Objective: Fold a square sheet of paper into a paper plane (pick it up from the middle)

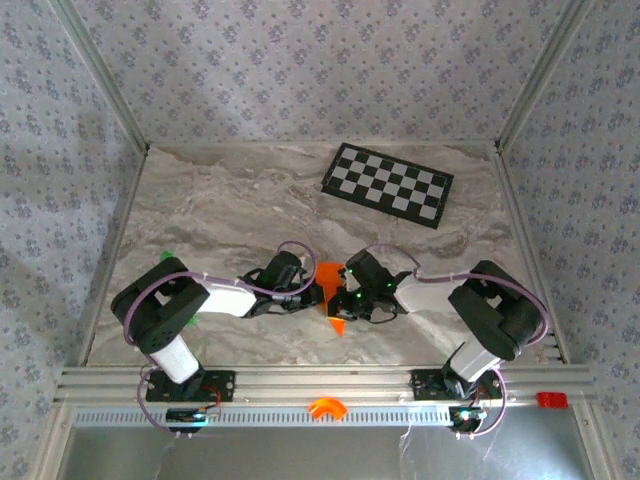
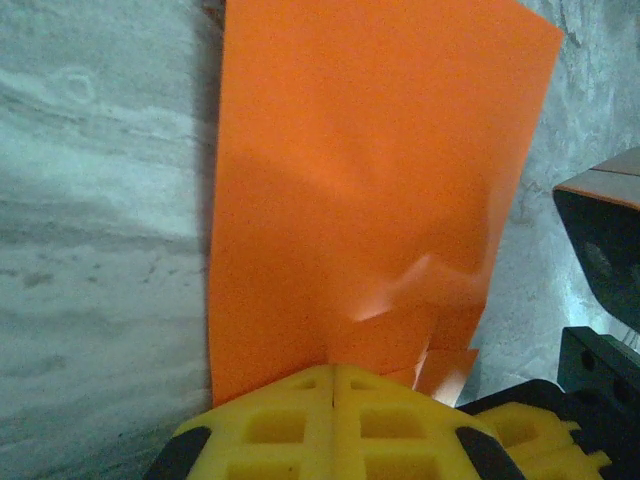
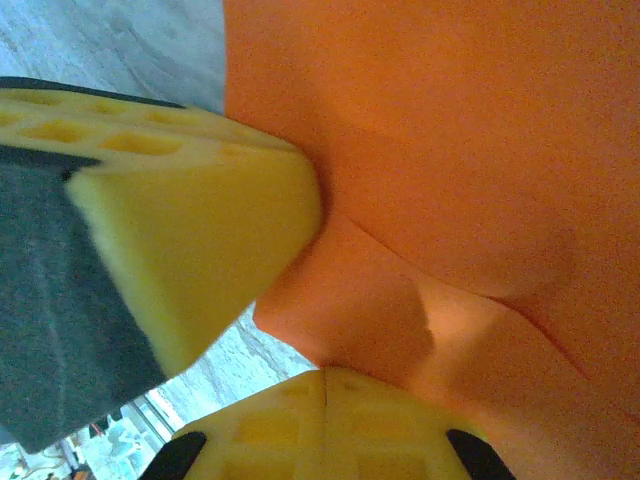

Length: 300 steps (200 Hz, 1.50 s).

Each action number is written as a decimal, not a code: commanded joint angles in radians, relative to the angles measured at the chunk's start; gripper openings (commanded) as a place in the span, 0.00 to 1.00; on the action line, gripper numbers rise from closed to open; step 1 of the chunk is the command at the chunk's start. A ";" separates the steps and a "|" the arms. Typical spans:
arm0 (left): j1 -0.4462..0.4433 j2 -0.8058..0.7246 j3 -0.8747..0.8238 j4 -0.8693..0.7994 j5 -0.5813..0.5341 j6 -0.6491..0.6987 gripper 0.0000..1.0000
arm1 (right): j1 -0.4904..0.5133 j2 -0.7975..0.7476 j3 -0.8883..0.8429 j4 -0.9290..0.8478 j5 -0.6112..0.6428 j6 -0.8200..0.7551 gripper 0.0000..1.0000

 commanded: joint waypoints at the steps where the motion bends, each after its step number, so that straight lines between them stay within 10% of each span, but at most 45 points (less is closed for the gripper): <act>1: -0.006 0.037 -0.028 -0.095 -0.045 0.002 0.01 | 0.006 -0.003 0.008 -0.089 0.055 -0.011 0.05; 92: -0.012 0.030 -0.029 -0.101 -0.061 -0.005 0.01 | -0.036 -0.257 -0.105 -0.104 0.020 0.002 0.05; 209: -0.014 0.050 -0.028 -0.075 -0.061 -0.041 0.01 | 0.029 0.005 -0.067 0.073 0.113 0.058 0.04; 300: -0.016 0.041 -0.034 -0.092 -0.070 -0.038 0.01 | 0.026 -0.150 -0.062 0.012 0.082 0.040 0.05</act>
